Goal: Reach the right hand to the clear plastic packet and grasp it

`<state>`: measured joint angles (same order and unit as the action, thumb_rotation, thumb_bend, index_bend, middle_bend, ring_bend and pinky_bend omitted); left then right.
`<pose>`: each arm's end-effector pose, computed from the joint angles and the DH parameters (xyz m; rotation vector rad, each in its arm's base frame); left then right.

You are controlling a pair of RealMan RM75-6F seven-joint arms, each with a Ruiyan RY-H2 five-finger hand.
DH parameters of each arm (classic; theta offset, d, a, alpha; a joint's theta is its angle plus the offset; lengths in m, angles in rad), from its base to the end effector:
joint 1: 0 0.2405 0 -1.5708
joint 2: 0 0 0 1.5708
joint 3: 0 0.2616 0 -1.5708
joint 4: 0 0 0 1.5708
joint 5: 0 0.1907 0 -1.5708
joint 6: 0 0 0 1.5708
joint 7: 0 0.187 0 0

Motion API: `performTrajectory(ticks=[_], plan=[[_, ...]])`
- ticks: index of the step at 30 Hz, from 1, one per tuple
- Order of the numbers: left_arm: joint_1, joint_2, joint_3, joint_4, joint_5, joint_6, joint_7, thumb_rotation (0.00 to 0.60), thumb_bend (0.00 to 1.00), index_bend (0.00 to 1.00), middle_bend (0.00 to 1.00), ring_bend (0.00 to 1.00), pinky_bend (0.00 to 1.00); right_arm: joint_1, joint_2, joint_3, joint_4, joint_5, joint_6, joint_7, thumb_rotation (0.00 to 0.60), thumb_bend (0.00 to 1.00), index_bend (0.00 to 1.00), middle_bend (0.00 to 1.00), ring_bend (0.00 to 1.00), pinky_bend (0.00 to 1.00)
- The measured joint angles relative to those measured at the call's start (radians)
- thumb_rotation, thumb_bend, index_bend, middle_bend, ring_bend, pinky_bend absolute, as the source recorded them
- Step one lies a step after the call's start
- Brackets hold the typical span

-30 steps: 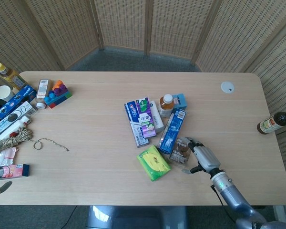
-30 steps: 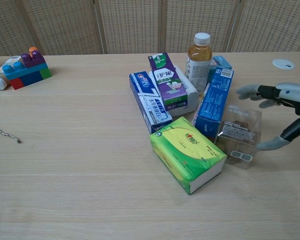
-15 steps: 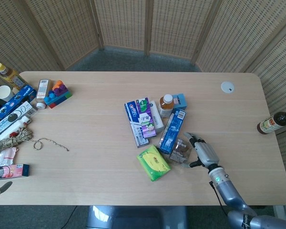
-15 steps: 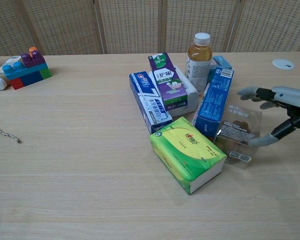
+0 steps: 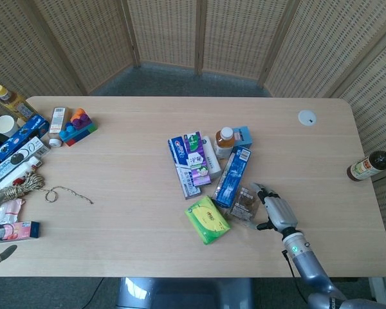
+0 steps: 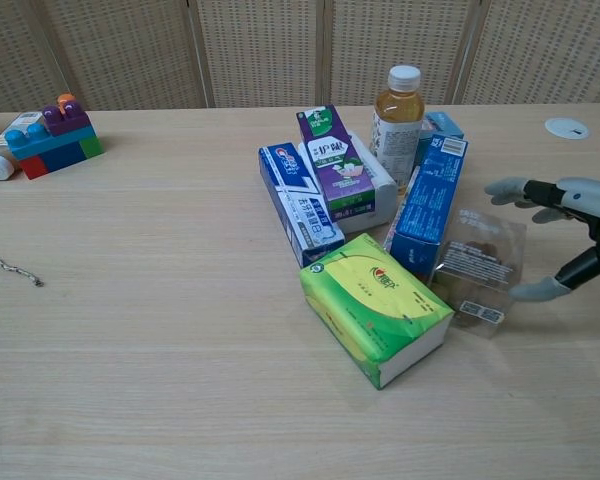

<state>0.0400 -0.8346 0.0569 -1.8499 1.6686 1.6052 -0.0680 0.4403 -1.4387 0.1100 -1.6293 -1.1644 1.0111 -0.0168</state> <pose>-0.2725 0.1651 0.2351 -1.4271 -0.9377 -0.9215 -0.2329 -0.3052 0.0080 1.5729 -1.4584 0.9668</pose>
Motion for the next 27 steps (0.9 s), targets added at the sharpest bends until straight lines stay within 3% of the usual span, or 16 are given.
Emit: performTrajectory(ticks=[15, 27], plan=[[-0.001, -0.001, -0.001, 0.000, -0.001, 0.000, 0.002, 0.600, 0.13, 0.09, 0.00, 0.00, 0.00, -0.003, 0.010, -0.012, -0.107, 0.055, 0.030, -0.130, 0.600, 0.00, 0.00, 0.00, 0.00, 0.00], [-0.004, -0.003, -0.002, 0.001, -0.007, -0.008, 0.008, 0.600, 0.13, 0.09, 0.00, 0.00, 0.00, 0.023, -0.077, 0.006, -0.038, 0.133, 0.015, -0.173, 0.600, 0.00, 0.00, 0.00, 0.00, 0.00]])
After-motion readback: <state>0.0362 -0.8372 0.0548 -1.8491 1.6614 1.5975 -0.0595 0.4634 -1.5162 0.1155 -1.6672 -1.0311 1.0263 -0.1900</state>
